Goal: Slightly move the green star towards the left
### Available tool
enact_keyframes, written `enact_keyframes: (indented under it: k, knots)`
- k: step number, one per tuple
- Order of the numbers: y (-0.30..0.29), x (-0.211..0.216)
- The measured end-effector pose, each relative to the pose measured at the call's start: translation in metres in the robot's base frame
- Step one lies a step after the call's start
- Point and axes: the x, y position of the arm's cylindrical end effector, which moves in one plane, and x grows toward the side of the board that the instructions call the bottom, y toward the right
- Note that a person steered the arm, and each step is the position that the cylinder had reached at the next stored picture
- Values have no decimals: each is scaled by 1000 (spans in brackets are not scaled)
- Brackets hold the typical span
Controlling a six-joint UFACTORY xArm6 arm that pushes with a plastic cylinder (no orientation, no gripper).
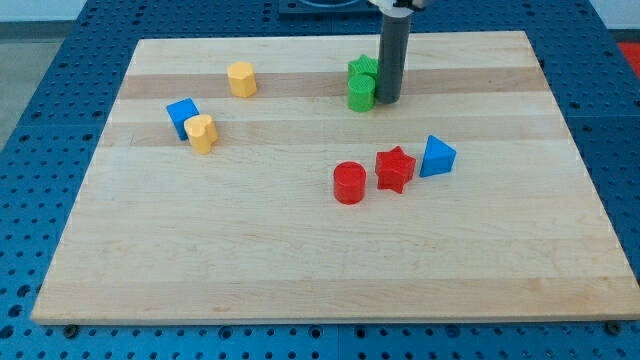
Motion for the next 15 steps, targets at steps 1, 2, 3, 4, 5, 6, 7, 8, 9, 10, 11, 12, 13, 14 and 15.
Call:
enact_keyframes:
  k: [1,2,3,4,5,6,7,8,9,10,11,12,13,14,15]
  knots:
    - [11,0]
    - [35,-1]
    - [37,-14]
    - [37,-30]
    - [36,-31]
    - [31,-31]
    - [26,-31]
    - [18,-31]
    - [11,-31]
    - [6,-31]
    - [3,-31]
    - [-3,-31]
    - [-6,-31]
    - [12,-31]
    - [38,-31]
